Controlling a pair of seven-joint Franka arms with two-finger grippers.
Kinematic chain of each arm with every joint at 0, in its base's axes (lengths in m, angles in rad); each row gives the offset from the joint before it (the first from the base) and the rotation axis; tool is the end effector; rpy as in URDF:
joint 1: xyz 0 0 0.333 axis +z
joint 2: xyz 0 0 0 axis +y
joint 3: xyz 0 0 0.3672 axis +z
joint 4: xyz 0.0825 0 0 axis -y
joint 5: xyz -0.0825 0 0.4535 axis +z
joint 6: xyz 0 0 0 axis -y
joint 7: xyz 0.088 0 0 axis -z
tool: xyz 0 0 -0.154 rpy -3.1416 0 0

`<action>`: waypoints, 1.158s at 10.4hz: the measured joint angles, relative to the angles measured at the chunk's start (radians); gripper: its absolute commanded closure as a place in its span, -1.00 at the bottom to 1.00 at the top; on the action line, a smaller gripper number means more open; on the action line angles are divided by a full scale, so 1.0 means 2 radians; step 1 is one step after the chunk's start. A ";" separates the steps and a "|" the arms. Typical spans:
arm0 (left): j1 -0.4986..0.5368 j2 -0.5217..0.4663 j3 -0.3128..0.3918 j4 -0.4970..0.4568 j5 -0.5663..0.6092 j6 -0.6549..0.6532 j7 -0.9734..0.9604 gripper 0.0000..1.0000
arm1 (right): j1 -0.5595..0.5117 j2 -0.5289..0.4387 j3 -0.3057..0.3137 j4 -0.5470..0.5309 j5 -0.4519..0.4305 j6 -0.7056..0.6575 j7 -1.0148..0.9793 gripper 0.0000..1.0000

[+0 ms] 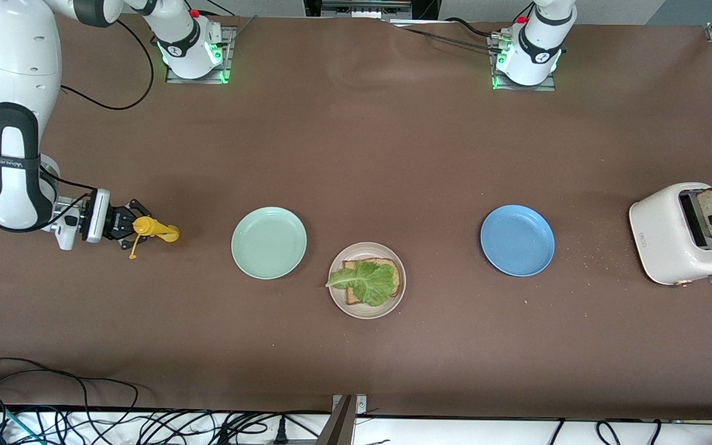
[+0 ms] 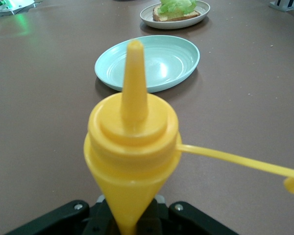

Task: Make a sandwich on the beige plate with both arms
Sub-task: 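Set the mustard down with the right gripper while the left gripper grasps toaster bread, then lift the bread from the toaster with the left gripper while the right gripper withdraws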

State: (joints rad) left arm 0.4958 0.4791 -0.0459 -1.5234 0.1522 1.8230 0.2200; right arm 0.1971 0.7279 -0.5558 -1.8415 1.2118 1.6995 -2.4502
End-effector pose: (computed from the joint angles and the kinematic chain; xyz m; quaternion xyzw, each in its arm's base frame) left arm 0.6639 0.3465 0.3400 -0.9901 -0.0903 0.1041 0.0282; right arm 0.6494 -0.0953 0.1155 -0.6747 -0.5954 -0.2823 0.3325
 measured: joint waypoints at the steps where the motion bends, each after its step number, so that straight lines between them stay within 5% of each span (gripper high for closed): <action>1: 0.000 -0.003 0.000 0.000 0.011 -0.002 0.000 1.00 | 0.000 0.000 0.000 0.000 0.000 0.000 -0.001 -0.25; 3: 0.000 -0.007 -0.001 -0.001 0.017 -0.005 0.000 1.00 | 0.000 0.000 0.000 0.000 0.004 -0.001 -0.001 -1.00; 7: 0.001 -0.008 -0.001 0.001 0.021 -0.011 0.009 1.00 | 0.000 0.001 0.001 0.001 0.014 -0.001 -0.001 -1.00; 12: -0.021 -0.026 -0.019 0.108 0.016 -0.148 0.024 1.00 | -0.049 0.001 -0.002 0.006 -0.007 -0.016 0.004 -1.00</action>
State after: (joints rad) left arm 0.4539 0.4276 -0.0837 -1.3076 0.1845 1.5263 0.2684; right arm 0.0991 0.7301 -0.5605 -1.8293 1.1980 1.6680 -2.4416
